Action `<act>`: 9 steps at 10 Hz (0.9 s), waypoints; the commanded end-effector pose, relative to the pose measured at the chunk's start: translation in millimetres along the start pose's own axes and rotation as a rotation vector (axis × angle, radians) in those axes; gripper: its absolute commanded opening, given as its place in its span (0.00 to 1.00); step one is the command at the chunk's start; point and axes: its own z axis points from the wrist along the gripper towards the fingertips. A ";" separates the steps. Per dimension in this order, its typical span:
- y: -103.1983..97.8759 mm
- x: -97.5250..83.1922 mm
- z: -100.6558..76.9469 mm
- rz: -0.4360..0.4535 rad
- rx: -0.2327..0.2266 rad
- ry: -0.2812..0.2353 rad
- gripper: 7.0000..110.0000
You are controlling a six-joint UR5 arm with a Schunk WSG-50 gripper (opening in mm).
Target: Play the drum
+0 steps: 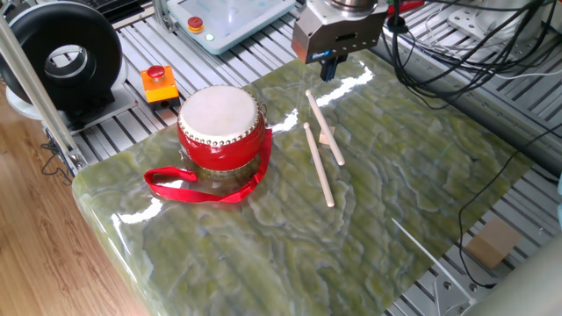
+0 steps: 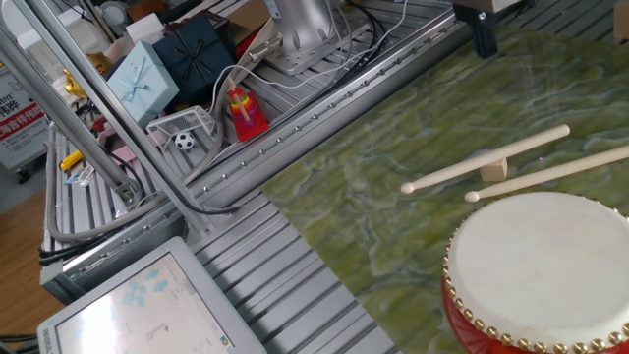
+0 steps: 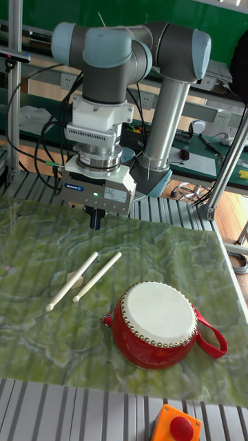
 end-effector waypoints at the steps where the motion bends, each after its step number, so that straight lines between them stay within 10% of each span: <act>1: 0.1 2.2 -1.4 -0.007 -0.002 0.009 0.00; 6: -49.2 -29.1 -9.0 0.086 0.115 -0.051 0.00; 9: -58.4 -35.6 -10.7 0.084 0.082 -0.037 0.00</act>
